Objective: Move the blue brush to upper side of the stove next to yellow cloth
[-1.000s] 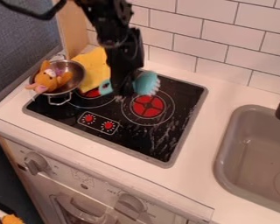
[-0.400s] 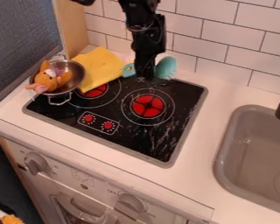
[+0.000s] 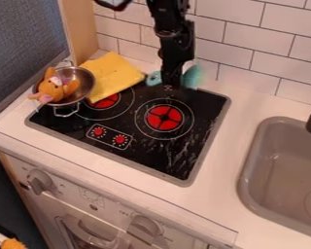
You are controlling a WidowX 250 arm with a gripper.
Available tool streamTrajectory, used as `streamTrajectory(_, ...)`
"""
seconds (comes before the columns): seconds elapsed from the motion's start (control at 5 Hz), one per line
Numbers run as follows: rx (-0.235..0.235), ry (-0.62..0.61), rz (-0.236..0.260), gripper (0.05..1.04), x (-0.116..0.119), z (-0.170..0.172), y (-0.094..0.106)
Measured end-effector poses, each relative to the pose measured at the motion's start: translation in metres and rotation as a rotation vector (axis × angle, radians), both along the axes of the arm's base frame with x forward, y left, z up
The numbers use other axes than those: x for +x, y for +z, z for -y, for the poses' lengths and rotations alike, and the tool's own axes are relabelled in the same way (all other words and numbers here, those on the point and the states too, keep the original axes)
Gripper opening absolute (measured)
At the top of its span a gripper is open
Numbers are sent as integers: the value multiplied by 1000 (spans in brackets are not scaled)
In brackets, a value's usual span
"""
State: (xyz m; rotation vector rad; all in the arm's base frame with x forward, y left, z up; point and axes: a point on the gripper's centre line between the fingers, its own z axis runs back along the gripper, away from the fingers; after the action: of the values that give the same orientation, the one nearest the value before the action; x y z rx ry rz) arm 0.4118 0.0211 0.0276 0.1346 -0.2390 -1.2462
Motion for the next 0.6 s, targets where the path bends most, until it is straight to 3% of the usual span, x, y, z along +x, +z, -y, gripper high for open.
streamTrajectory(0.2,0,-14,-41,369,-4,2,-13)
streamTrajectory(0.4,16,-28,-39,449,-3,5,-14)
streamTrajectory(0.6,27,-21,-38,736,-2,6,-15)
